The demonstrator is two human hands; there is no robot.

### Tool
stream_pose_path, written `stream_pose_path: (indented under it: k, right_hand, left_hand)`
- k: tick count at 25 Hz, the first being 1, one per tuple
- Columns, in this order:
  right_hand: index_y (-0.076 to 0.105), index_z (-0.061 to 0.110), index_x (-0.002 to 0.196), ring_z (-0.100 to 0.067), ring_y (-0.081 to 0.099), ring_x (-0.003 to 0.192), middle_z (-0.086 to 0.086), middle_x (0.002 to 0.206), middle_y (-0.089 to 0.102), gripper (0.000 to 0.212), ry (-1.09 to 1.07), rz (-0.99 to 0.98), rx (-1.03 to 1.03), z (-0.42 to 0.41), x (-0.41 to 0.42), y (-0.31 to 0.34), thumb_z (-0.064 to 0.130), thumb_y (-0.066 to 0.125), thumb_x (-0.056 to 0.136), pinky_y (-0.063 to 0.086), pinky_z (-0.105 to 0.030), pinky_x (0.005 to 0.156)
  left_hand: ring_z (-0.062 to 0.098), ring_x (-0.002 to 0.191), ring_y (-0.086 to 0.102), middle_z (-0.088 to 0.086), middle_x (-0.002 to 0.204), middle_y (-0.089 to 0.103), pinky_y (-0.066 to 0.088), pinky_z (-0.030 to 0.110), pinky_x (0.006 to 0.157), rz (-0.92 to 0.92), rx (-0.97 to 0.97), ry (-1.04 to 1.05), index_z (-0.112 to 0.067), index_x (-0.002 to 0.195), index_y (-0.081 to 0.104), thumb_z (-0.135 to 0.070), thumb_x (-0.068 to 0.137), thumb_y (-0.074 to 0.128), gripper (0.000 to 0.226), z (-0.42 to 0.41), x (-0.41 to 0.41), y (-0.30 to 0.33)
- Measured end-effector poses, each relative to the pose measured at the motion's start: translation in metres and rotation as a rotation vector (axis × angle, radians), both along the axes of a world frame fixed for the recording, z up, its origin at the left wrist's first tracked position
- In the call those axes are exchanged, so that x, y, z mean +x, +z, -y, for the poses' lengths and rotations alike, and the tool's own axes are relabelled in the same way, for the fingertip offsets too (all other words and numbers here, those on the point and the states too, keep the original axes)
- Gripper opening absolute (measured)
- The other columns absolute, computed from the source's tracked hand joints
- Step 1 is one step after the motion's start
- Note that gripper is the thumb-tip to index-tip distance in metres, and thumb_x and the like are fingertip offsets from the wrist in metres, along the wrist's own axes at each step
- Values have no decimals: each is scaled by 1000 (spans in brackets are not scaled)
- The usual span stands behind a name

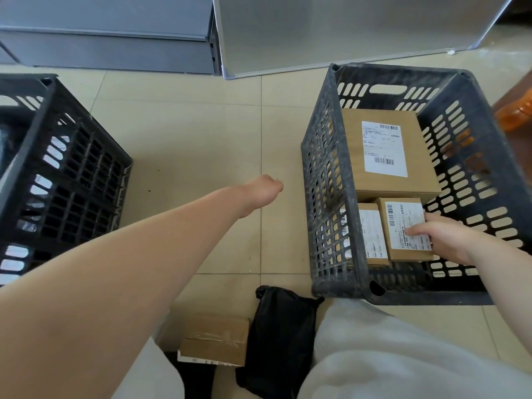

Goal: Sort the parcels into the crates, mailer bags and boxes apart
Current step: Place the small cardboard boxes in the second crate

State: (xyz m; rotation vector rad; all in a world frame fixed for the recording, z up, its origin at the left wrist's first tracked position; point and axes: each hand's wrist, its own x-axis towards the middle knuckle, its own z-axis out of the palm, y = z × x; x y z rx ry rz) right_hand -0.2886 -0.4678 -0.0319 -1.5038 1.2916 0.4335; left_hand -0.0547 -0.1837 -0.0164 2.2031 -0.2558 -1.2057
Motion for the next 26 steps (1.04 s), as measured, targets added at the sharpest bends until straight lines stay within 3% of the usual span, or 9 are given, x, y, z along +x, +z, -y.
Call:
stream_pose_path:
  k: [3, 6, 10, 13, 16, 19, 21, 24, 26]
  right_hand:
    - [52, 24, 139, -27, 61, 118, -8, 126, 66, 45, 24, 7, -10, 1, -2, -3, 10, 62, 97, 51, -48, 96]
    - [54, 25, 138, -26, 61, 116, -7, 124, 67, 46, 77, -25, -32, 4, 1, -3, 11, 66, 95, 47, -51, 100]
    - [57, 19, 131, -23, 61, 107, -8, 120, 68, 38, 118, -75, -91, 3, 10, 2, 9, 65, 95, 45, -48, 95]
    - [62, 15, 118, -24, 62, 101, -7, 110, 68, 25, 169, -93, -240, 0, 19, 5, 27, 66, 96, 46, -47, 93]
    - [66, 8, 93, -30, 66, 90, -12, 96, 70, 45, 337, -123, -501, 4, 27, 9, 53, 69, 88, 50, -41, 74]
    - [51, 10, 108, -27, 62, 93, -5, 99, 62, 68, 519, -107, -667, 6, 39, 19, 62, 78, 75, 50, -39, 72]
    - [47, 20, 113, -20, 59, 92, 0, 102, 59, 61, 740, -149, -700, 2, 52, 33, 61, 75, 78, 49, -35, 72]
    - [55, 20, 117, -15, 56, 92, -3, 113, 63, 50, 1089, -174, -733, -18, 71, 44, 57, 68, 85, 43, -27, 70]
    - [54, 18, 132, -14, 55, 100, -2, 125, 60, 62, 1178, -90, -714, -38, 70, 36, 55, 70, 85, 45, -27, 80]
  left_hand:
    - [35, 134, 41, 20, 143, 45, 35, 37, 105, 6, 24, -6, 0, 138, 42, -23, 101, 36, 44, -4, 3, -2]
    - [33, 110, 49, 21, 128, 51, 36, 33, 91, -9, 32, -15, 2, 136, 43, -22, 99, 36, 44, -6, 3, -4]
    - [37, 135, 41, 22, 144, 43, 36, 41, 109, -14, 45, -5, 2, 138, 42, -22, 99, 37, 46, -7, 5, -5]
    - [36, 134, 41, 21, 143, 44, 36, 40, 107, -18, 43, -10, 0, 138, 43, -23, 99, 37, 46, -8, 6, -4]
    - [32, 104, 49, 19, 114, 50, 38, 34, 90, -34, 25, -7, -1, 126, 49, -22, 99, 37, 36, -10, 8, -4]
    - [37, 120, 49, 24, 127, 51, 35, 33, 90, -36, 30, 1, 1, 135, 44, -21, 99, 37, 43, -12, 12, -5]
    - [36, 135, 40, 21, 142, 45, 37, 35, 94, -29, 40, 2, 1, 138, 43, -21, 100, 37, 45, -13, 12, -3]
    - [34, 133, 41, 19, 142, 45, 36, 34, 94, -14, 34, -3, -1, 136, 44, -23, 100, 38, 43, -13, 14, 0]
    - [36, 133, 42, 22, 144, 44, 34, 33, 89, -12, 29, -16, 1, 137, 43, -22, 100, 37, 44, -10, 15, 2]
